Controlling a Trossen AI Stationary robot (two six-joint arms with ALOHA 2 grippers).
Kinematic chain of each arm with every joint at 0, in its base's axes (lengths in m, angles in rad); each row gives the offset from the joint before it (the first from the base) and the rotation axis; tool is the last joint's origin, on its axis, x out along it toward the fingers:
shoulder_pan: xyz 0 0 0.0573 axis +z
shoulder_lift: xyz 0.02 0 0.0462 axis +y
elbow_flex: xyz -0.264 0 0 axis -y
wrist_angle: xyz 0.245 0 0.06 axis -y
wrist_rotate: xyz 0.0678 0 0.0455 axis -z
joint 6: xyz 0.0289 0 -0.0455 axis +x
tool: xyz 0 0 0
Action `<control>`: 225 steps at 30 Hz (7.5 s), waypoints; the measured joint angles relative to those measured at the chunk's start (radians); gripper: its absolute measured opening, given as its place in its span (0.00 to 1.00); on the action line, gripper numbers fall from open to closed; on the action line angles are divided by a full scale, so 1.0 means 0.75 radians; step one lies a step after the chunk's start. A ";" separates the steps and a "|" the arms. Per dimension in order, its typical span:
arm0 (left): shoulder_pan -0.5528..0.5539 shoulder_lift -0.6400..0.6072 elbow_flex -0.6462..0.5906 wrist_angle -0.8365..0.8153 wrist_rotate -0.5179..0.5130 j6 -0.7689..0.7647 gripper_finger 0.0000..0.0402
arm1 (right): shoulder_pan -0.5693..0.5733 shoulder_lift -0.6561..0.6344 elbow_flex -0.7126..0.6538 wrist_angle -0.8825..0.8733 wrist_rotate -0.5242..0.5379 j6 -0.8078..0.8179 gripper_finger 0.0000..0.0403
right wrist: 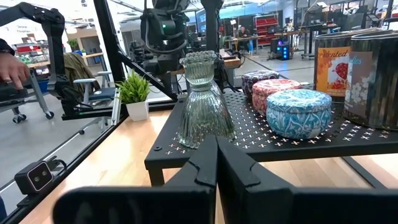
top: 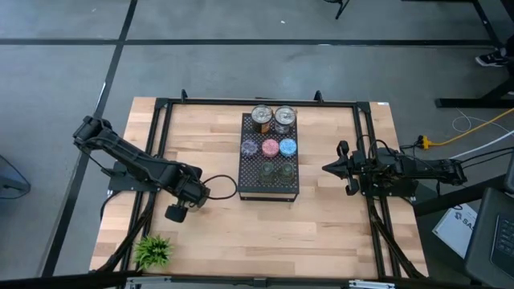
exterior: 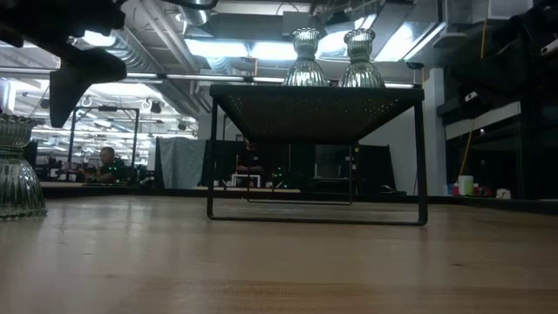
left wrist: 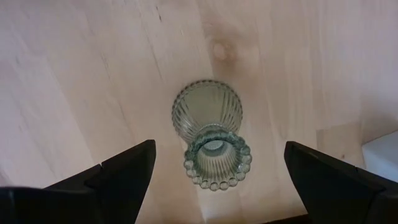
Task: Pick & Place candle stick holders
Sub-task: Put the glass candle holder on the shelf aligned with the other glass candle holder
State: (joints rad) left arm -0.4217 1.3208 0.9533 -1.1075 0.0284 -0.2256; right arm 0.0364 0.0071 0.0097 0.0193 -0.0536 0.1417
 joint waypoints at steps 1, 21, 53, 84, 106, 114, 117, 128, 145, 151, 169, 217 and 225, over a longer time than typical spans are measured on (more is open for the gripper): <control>0.000 -0.001 -0.007 0.007 0.000 0.000 0.88 | 0.000 0.000 0.000 0.001 0.000 0.000 0.01; 0.006 -0.002 -0.170 0.103 -0.001 -0.027 0.88 | 0.000 0.000 0.000 0.001 -0.001 0.000 0.01; 0.008 -0.002 -0.140 0.106 0.023 -0.116 0.58 | 0.000 0.000 0.000 0.000 0.000 0.000 0.01; 0.011 0.000 -0.035 0.051 0.025 -0.126 0.45 | 0.000 0.000 0.000 0.000 0.000 0.000 0.01; 0.230 0.000 0.445 -0.226 0.091 -0.221 0.44 | 0.000 0.000 0.000 0.000 0.000 0.001 0.01; 0.292 -0.001 0.548 -0.252 0.093 -0.242 0.44 | 0.000 0.000 0.000 0.000 0.000 0.000 0.01; 0.317 -0.001 0.581 -0.265 0.093 -0.242 0.44 | -0.001 0.000 0.000 0.000 0.000 0.000 0.01; 0.443 0.111 0.766 -0.292 0.092 -0.115 0.44 | 0.000 0.000 0.000 0.000 0.000 0.000 0.01; 0.571 0.428 1.164 -0.374 0.077 0.111 0.44 | 0.000 0.000 0.000 0.001 0.000 0.001 0.01; 0.575 0.539 1.273 -0.374 0.076 0.154 0.44 | 0.000 0.000 0.000 0.001 -0.001 0.000 0.01; 0.574 0.673 1.320 -0.375 0.057 0.134 0.44 | 0.000 0.000 0.000 0.000 0.000 0.000 0.01; 0.574 0.707 1.318 -0.253 0.057 0.143 0.44 | 0.000 0.000 0.000 0.001 0.000 0.000 0.01; 0.574 0.707 1.318 -0.256 0.058 0.145 0.45 | 0.000 0.000 0.000 0.001 0.000 0.001 0.01</control>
State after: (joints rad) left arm 0.0086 1.8511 1.9419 -1.2993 0.0719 -0.1169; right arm 0.0362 0.0074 0.0097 0.0196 -0.0538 0.1421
